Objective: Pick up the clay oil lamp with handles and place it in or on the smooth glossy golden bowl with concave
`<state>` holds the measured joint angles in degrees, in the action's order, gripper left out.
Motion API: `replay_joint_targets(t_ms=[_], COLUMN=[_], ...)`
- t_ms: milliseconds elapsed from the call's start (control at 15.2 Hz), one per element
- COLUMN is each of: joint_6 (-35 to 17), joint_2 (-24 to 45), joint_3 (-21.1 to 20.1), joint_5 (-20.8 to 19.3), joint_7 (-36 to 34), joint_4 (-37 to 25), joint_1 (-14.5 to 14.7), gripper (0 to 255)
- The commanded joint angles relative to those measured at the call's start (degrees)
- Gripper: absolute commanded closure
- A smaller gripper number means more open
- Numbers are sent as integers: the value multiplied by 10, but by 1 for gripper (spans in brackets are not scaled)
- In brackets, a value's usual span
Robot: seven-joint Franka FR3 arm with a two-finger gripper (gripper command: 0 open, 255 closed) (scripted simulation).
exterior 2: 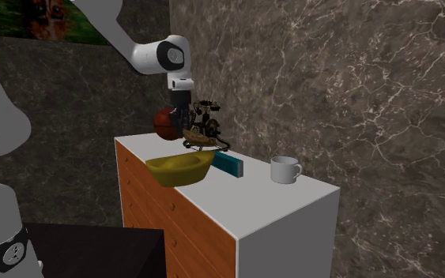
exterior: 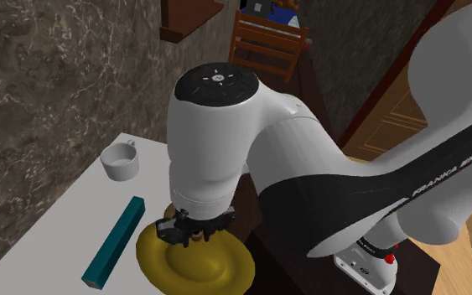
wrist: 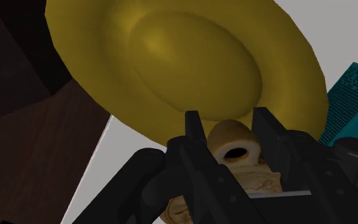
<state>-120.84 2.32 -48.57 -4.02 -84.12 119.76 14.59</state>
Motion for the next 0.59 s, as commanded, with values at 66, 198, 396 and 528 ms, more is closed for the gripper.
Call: replay_joint_targets(t_ms=[66, 198, 396, 528], joint_6=[-3, -4, -27, -42], joint_2=[-30, -46, -30, -18], joint_3=[-19, -31, -33, -34], joint_5=[26, 41, 26, 15], joint_7=[-23, -38, -50, -59], joint_4=[22, 35, 47, 55], joint_1=[17, 29, 29, 30], gripper=[255, 255, 255, 255])
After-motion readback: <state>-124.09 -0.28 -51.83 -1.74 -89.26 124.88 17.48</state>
